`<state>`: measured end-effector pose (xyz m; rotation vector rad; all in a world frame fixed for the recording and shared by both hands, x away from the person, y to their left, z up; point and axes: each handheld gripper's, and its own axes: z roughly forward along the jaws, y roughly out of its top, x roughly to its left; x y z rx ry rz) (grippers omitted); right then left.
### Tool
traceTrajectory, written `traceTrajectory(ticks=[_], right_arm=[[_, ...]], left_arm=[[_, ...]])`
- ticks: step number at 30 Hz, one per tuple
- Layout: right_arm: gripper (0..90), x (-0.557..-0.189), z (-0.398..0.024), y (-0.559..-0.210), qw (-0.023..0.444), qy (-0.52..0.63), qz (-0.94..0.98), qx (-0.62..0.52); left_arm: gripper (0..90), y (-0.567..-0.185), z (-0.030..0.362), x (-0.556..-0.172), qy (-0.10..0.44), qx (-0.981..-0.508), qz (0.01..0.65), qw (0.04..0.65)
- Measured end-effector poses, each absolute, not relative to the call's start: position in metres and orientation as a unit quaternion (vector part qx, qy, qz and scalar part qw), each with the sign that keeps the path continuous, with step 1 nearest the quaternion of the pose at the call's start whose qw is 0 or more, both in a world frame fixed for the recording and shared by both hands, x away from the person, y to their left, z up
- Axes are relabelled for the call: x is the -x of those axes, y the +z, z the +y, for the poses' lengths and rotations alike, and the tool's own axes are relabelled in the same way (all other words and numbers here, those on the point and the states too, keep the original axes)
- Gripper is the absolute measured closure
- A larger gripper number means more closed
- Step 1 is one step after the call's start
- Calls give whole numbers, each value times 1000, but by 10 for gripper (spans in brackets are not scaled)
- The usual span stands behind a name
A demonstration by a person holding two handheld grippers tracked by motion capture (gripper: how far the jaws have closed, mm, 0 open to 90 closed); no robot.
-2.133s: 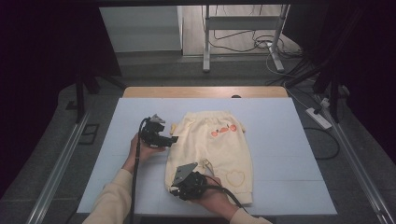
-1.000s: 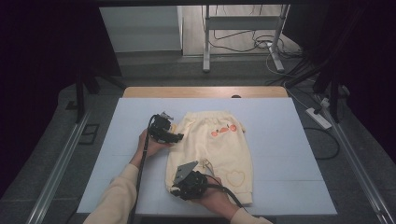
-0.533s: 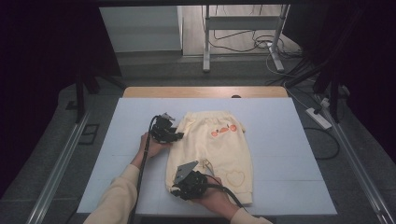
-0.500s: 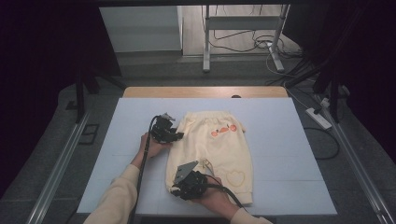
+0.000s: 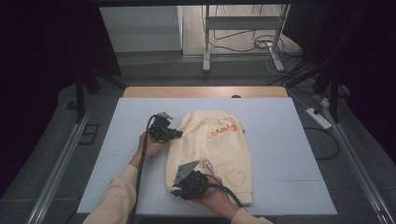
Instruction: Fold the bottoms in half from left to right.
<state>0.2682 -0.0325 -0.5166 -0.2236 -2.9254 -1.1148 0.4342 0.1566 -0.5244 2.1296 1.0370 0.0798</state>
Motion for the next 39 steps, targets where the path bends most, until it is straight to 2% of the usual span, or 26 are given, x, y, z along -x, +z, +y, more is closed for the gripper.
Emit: traceTrajectory(ticks=[39], right_arm=[[761, -266, -35, -504, -6, -383, -921, 68]], left_arm=[[817, -502, 173, -429, 19, -803, 414, 429]])
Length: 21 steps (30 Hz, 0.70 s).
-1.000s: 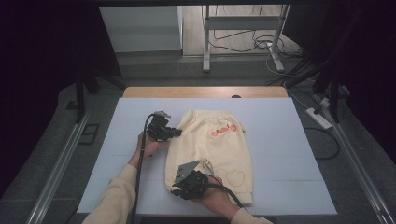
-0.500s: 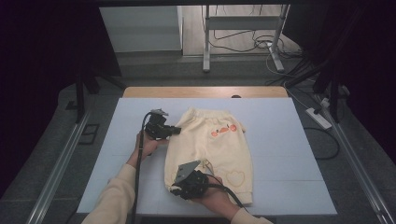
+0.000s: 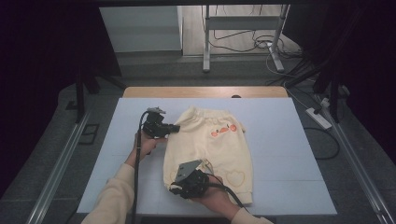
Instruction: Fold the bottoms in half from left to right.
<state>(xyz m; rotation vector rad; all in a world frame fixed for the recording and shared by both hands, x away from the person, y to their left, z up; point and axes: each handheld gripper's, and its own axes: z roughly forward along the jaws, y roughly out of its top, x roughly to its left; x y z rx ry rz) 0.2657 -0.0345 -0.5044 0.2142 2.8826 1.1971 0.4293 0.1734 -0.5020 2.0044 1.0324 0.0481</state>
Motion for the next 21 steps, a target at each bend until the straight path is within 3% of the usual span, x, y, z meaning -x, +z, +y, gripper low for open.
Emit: traceTrajectory(ticks=[21], right_arm=[[762, -269, -15, -491, -5, 410, 910, -60]], left_arm=[[820, -486, 194, -427, 18, -787, 422, 451]])
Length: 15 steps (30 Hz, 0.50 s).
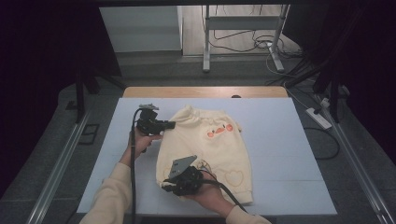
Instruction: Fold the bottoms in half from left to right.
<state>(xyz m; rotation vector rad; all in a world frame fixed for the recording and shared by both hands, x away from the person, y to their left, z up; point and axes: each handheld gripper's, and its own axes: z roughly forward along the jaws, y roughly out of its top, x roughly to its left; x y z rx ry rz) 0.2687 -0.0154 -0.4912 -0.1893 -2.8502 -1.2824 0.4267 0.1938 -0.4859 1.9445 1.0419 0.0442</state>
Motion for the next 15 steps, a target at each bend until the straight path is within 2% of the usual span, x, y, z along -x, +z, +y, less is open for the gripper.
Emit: traceTrajectory(ticks=[5, 15], right_arm=[[762, -269, -6, -486, 3, -420, -906, 52], [763, -272, -7, -487, 8, -417, -907, 53]], left_arm=[[820, -478, 201, -424, 25, -781, 424, 458], [820, -486, 203, -428, 10, -780, 435, 449]])
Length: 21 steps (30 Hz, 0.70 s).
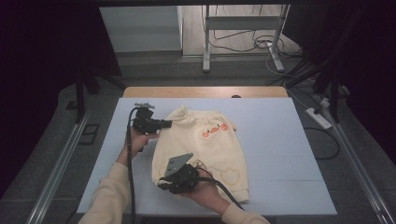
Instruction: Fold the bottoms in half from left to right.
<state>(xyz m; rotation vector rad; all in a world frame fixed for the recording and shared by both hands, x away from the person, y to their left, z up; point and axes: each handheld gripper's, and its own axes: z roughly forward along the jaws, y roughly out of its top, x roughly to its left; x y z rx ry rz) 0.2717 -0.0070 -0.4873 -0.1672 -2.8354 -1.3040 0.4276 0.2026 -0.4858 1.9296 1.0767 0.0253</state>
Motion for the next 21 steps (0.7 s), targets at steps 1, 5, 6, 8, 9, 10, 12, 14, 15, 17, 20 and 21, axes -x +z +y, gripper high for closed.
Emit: traceTrajectory(ticks=[1, 5, 6, 8, 9, 10, 12, 14, 15, 17, 20, 21], right_arm=[[763, -272, -7, -487, 8, -418, -907, 53], [763, -272, -7, -488, 9, -417, -907, 53], [763, -272, -7, -488, 9, -417, -907, 54], [763, -272, -7, -488, 9, -418, -907, 53], [763, -272, -7, -488, 9, -418, -907, 53], [763, -272, -7, -488, 9, -419, -907, 53], [764, -272, -6, -487, 10, -420, -906, 53], [765, -272, -5, -486, 12, -426, -903, 52], [765, -272, -3, -485, 14, -432, -900, 52], [766, -270, 0, -480, 13, -440, -897, 44], [766, -269, 0, -475, 10, -447, -894, 38], [766, -269, -1, -475, 11, -448, -893, 39]], left_arm=[[820, -486, 202, -427, 11, -780, 435, 449], [820, -485, 202, -427, 11, -780, 435, 450], [820, -485, 202, -427, 11, -780, 435, 450], [820, -485, 202, -427, 11, -780, 435, 450], [820, -485, 202, -427, 12, -780, 434, 450], [820, -484, 202, -427, 12, -781, 434, 450], [820, -482, 203, -426, 16, -782, 431, 451], [820, -476, 207, -424, 19, -780, 428, 457], [820, -473, 210, -423, 19, -776, 428, 464], [820, -469, 215, -421, 18, -770, 429, 473], [820, -469, 217, -421, 17, -768, 433, 471], [820, -471, 216, -421, 15, -769, 434, 469]])
